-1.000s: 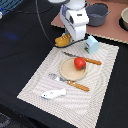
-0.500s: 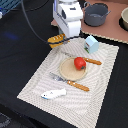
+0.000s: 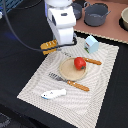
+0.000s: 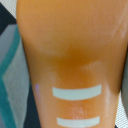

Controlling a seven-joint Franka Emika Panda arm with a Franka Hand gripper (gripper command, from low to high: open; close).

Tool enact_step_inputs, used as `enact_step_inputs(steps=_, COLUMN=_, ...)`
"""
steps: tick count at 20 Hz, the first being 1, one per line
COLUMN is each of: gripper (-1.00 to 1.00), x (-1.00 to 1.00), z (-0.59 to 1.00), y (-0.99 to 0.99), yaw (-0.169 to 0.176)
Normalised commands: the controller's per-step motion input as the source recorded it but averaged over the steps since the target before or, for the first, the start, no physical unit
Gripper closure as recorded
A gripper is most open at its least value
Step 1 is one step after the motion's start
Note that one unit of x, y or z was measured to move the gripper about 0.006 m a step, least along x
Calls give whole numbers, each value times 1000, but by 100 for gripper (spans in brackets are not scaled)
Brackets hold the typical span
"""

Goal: Interact with the objects in diverse but meaningful ways.

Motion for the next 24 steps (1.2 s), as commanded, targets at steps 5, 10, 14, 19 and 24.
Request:
enact_step_inputs(steps=5, gripper=100, x=-26, z=-341, y=-132, yaw=-3)
enact_step_inputs(steps=10, gripper=100, x=-35, z=-361, y=-126, yaw=-1)
enact_step_inputs(steps=14, gripper=100, x=-91, z=-266, y=-146, yaw=-3)
enact_step_inputs(steps=19, gripper=100, x=-114, z=-213, y=-162, yaw=-12)
enact_step_inputs(steps=24, gripper=100, x=-129, z=-146, y=-143, yaw=-10)
